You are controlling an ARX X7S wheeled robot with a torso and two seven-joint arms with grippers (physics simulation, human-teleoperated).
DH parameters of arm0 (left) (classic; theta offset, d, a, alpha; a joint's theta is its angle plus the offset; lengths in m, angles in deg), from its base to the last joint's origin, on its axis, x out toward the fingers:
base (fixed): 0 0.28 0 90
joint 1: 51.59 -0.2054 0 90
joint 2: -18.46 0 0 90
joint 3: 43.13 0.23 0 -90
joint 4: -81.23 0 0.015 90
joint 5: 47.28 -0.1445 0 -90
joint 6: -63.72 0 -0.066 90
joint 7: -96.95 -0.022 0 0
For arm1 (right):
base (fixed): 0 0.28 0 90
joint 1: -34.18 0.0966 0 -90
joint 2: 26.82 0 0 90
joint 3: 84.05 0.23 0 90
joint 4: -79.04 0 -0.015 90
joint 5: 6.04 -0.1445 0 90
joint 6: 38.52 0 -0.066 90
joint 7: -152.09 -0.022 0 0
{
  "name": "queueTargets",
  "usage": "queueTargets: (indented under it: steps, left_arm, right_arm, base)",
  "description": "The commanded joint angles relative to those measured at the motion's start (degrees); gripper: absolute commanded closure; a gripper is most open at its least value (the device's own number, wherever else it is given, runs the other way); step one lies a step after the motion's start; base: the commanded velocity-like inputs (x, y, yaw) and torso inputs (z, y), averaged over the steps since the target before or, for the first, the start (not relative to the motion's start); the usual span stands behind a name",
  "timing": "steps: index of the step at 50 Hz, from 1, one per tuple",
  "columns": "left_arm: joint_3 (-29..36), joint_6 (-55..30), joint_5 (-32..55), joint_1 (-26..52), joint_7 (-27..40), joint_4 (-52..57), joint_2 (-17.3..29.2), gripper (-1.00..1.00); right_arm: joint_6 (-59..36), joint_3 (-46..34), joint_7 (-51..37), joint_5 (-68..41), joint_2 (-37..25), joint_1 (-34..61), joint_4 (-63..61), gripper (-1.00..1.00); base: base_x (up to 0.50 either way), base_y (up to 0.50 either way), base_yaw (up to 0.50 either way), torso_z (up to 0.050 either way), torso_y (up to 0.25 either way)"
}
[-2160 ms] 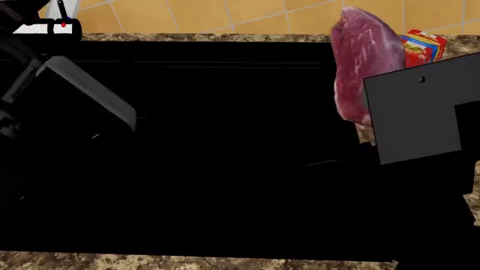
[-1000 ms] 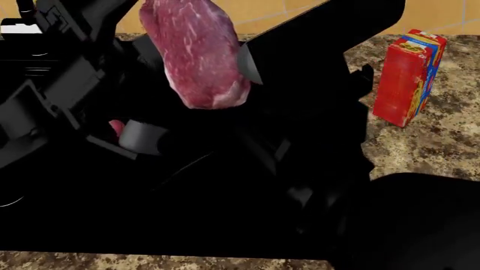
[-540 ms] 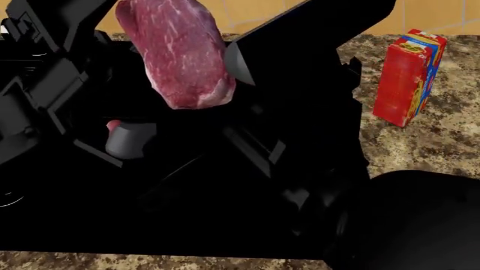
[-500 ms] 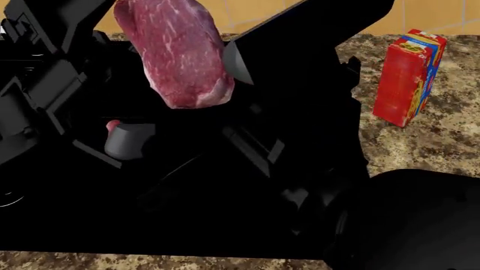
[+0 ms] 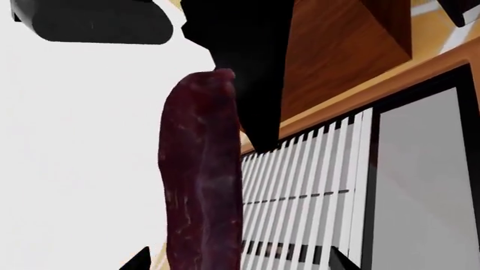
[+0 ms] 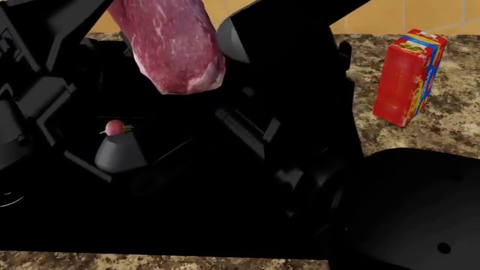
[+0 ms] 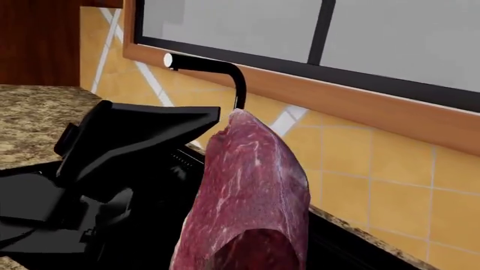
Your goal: Pick the steak from the counter and place it in the sink
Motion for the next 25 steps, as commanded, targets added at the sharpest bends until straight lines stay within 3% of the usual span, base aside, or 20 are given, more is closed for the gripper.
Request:
queueTargets:
  steps: [1,6,7,25]
  left_arm:
    - [0.04,-0.46,-0.56,-0.53,-0.47,3.08,1.13,-1.0]
    - [0.29,-0.23,-0.64,-0.63,-0.62,3.45,1.1,-1.0]
    - [0.33,-0.24,-0.78,-0.63,-0.31,3.3,1.02,1.0]
    - [0.75,0.8,-0.52,-0.14,1.07,0.51,0.24,1.0]
  right_arm:
    - [1.22,0.47,2.4,2.22,0.24,0.65,1.1,1.0]
    - [1.82,0.3,3.01,2.57,0.56,0.61,1.36,1.0]
    - [1.95,0.3,3.1,2.54,0.63,0.55,1.39,1.0]
    - [3.54,-0.63,5.11,4.33,0.88,-0.17,2.5,1.0]
  base:
    - [0.0,0.0,0.0,0.0,0.0]
    - [0.0,0.0,0.0,0.0,0.0]
    - [0.0,0.0,0.0,0.0,0.0]
    - [0.0,0.0,0.0,0.0,0.001]
